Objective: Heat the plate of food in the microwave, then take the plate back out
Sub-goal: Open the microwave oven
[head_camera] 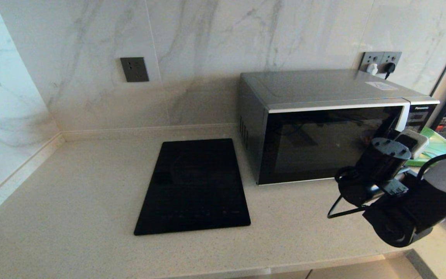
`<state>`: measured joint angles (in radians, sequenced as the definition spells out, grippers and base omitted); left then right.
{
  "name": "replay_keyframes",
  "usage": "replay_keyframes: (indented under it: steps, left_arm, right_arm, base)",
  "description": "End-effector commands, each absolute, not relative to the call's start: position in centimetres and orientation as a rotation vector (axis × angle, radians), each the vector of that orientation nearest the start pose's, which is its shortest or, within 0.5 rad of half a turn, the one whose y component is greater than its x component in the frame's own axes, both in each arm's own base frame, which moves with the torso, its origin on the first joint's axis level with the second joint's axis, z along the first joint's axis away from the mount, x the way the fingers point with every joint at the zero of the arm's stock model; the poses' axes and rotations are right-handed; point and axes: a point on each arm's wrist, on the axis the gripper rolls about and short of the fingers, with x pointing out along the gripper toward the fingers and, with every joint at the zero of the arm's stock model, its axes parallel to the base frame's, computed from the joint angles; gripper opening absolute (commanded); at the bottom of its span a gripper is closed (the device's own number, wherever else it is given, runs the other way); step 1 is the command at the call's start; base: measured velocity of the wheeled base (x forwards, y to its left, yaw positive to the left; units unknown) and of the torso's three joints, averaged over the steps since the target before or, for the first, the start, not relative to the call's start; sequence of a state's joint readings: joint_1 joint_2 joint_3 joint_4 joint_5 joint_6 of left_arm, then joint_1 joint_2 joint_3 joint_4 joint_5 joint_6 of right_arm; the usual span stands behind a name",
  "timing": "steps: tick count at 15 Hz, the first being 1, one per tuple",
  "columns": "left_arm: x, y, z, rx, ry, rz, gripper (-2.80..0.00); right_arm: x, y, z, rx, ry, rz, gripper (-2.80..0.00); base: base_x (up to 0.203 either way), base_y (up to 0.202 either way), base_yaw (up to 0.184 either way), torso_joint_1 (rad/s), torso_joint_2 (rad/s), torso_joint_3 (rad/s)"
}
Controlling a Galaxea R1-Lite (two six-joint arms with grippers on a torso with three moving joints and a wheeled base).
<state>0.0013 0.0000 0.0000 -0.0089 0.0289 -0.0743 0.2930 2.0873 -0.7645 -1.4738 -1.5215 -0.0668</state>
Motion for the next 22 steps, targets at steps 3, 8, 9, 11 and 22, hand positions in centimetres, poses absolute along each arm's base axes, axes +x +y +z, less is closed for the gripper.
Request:
replay_keyframes:
  steps: [3, 8, 9, 11, 22]
  left_arm:
    - [-2.3, 0.1, 7.6, -0.075, -0.009, 0.030, -2.80]
    - [-2.3, 0.1, 7.6, -0.075, -0.009, 0.030, -2.80]
    - [-2.3, 0.1, 7.6, -0.075, -0.009, 0.030, -2.80]
    - [-2.3, 0.1, 7.6, -0.075, -0.009, 0.030, -2.80]
    - [-2.3, 0.1, 7.6, -0.074, -0.009, 0.030, -2.80]
  right_arm:
    - [34.6, 8.1, 9.8, 0.031, -0.027, -1.235, 0.00]
    - [37.4, 7.9, 9.4, 0.057, -0.050, -1.262, 0.00]
    - [37.9, 7.7, 9.2, 0.050, -0.047, -1.263, 0.00]
    - [39.1, 7.3, 9.3, 0.055, -0.053, -1.277, 0.00]
    - [42.6, 6.1, 10.6, 0.041, -0.088, -1.239, 0.00]
  base:
    - [0.000, 0.000, 0.000, 0.000, 0.00, 0.000]
    - [0.000, 0.000, 0.000, 0.000, 0.00, 0.000]
    - [0.000, 0.000, 0.000, 0.000, 0.00, 0.000]
    - [0.000, 0.000, 0.000, 0.000, 0.00, 0.000]
    - [0.000, 0.000, 0.000, 0.000, 0.00, 0.000]
